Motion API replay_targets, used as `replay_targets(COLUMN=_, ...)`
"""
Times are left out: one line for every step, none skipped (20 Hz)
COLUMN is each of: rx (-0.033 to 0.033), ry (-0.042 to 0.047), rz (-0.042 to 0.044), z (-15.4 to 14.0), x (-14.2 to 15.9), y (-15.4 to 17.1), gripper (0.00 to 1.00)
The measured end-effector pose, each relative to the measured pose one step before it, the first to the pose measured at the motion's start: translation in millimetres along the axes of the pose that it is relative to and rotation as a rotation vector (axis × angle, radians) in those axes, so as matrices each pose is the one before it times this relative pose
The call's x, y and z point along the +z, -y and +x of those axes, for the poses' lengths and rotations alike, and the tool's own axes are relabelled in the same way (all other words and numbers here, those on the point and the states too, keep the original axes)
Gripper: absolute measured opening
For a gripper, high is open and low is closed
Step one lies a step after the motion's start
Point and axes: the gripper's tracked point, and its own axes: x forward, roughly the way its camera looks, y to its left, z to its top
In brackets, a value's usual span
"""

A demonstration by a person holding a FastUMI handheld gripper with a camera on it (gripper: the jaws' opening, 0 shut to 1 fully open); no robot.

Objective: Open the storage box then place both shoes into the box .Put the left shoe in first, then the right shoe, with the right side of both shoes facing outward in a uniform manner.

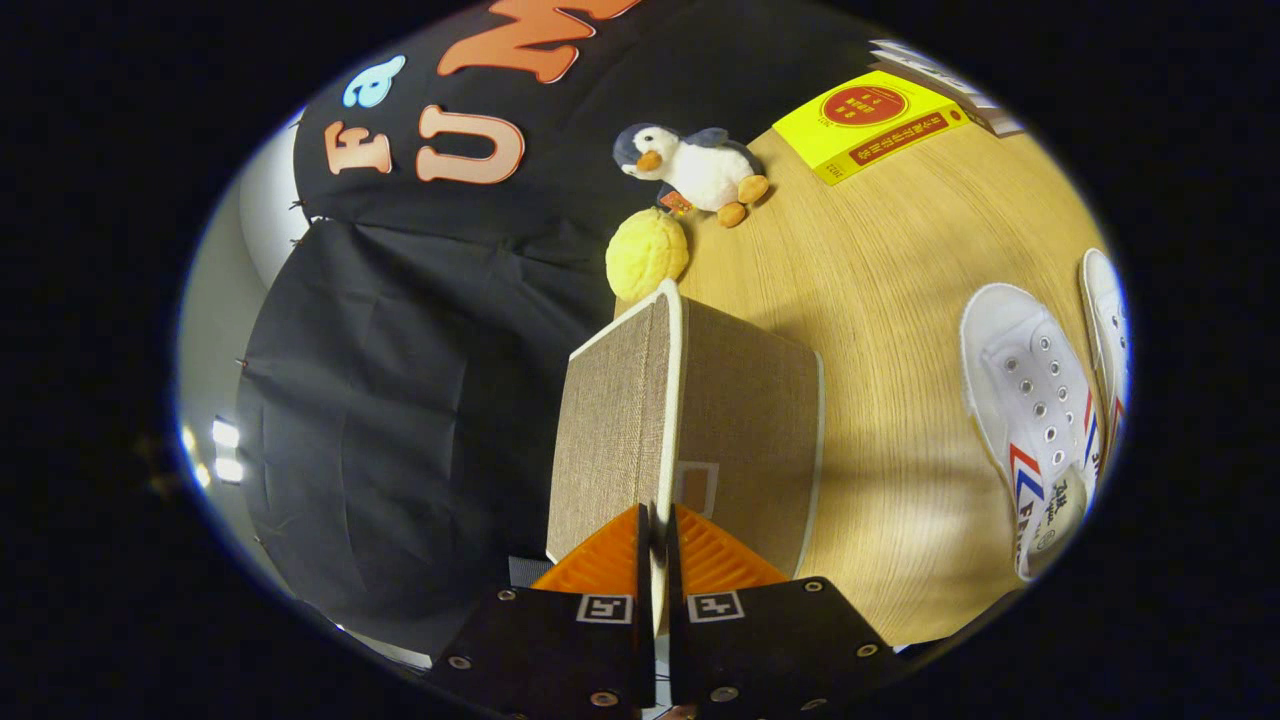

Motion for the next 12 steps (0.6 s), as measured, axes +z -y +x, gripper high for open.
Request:
replay_targets(rx=-0.01328, ry=-0.00814, rz=0.03704, z=3.92, x=-1.12, y=0.27, gripper=0.06)
replay_targets(rx=0.00617, ry=-0.00586, rz=0.02080, z=3.77, x=-0.31, y=-5.20, gripper=0.06)
replay_targets(rx=0.01188, ry=0.00139, rz=0.00387, z=2.54, x=0.74, y=-4.76, gripper=0.06)
replay_targets(rx=0.01775, ry=-0.00036, rz=0.00230, z=-0.16, x=-0.41, y=-5.91, gripper=0.06)
replay_targets(rx=0.00612, ry=-0.00584, rz=-0.00615, z=0.86, x=-1.09, y=-3.72, gripper=0.06)
replay_targets(rx=-0.00045, ry=-0.00841, rz=-0.01050, z=-1.44, x=-3.36, y=-0.31, gripper=0.06)
replay_targets(rx=-0.01259, ry=-0.00093, rz=-0.00821, z=1.76, x=-0.46, y=3.13, gripper=0.06)
replay_targets(rx=-0.01894, ry=-0.00511, rz=-0.00703, z=-0.29, x=-2.64, y=5.31, gripper=0.03)
replay_targets(rx=-0.01343, ry=-0.00431, rz=0.00237, z=1.51, x=-1.00, y=4.50, gripper=0.02)
replay_targets(rx=0.00405, ry=0.00216, rz=0.01550, z=0.73, x=0.24, y=-1.08, gripper=0.02)
replay_targets(rx=0.00046, ry=-0.00232, rz=0.00684, z=0.42, x=-0.33, y=0.36, gripper=0.03)
replay_targets(rx=0.00383, ry=-0.01512, rz=0.00577, z=-2.43, x=-0.40, y=-0.03, gripper=0.02)
